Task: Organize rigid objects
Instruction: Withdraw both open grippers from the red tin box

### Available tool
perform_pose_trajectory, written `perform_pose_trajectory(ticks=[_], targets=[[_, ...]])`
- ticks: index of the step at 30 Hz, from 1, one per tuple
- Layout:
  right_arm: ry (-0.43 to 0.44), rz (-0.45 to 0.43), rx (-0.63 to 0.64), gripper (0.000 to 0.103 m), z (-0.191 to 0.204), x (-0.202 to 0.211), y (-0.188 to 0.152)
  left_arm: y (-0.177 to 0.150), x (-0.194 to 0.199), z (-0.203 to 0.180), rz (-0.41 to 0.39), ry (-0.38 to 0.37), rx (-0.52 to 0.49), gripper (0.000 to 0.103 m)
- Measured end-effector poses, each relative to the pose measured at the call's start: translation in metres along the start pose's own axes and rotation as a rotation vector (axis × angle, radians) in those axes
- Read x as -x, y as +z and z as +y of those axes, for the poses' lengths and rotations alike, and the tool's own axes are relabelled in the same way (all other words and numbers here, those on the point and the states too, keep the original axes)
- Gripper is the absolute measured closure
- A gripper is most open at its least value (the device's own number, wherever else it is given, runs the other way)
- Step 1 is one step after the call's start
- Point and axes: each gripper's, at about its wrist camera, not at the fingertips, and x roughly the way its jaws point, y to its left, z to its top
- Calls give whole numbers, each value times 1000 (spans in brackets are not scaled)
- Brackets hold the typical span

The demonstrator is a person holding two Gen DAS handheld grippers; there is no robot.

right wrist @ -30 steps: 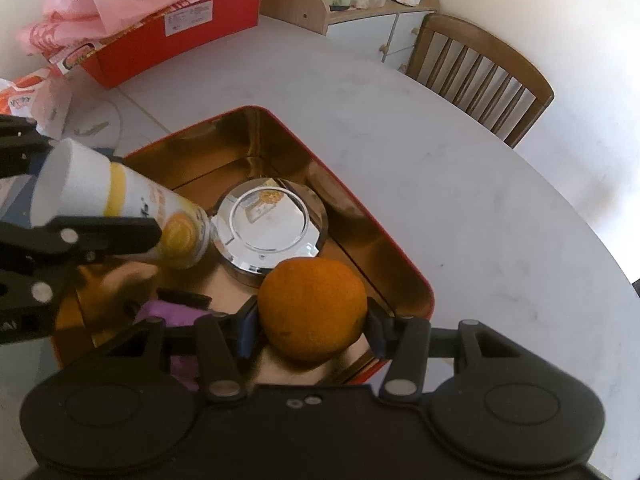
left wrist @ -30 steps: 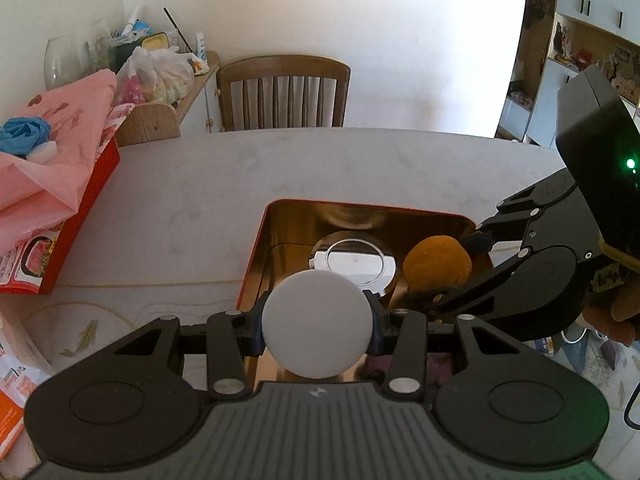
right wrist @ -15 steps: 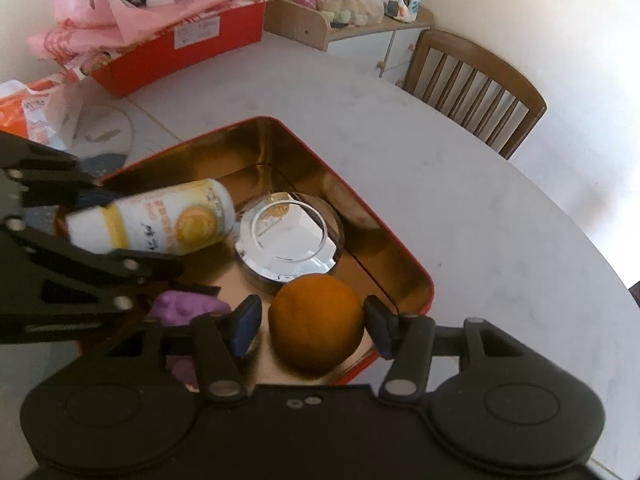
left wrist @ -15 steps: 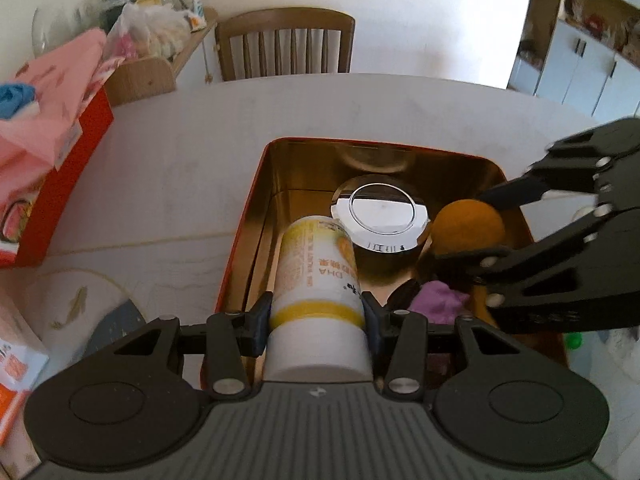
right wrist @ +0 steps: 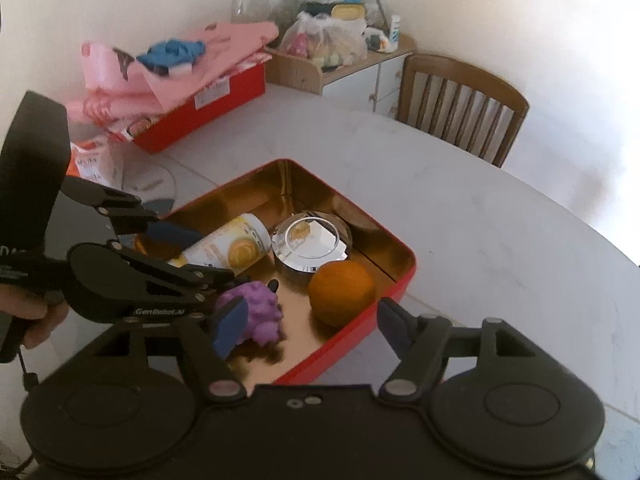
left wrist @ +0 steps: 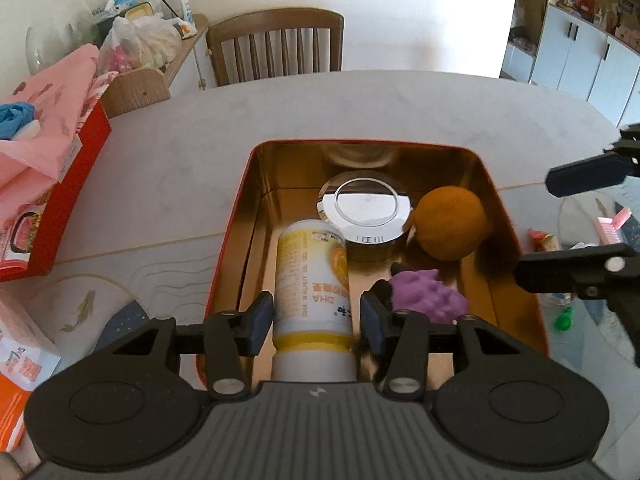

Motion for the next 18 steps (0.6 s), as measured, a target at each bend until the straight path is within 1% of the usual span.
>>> perform_pose_trajectory(ticks=[3, 6, 12, 15, 18], targets=[[-2, -20, -20, 30, -1, 14, -5, -1, 12, -4, -21, -4, 0, 56], [-7, -36, -32, 29, 1, 27, -11, -3, 24, -8, -44, -18, 4, 50], [-21, -73, -44, 24, 4, 57, -26, -5, 53, -19, -94, -34, 4, 49], [-29, -96, -63, 19, 2, 72, -33, -6, 66, -26, -114, -44, 5, 41], [-35, -116, -93, 16, -2, 85, -40, -7, 80, -35, -139, -59, 0, 40]])
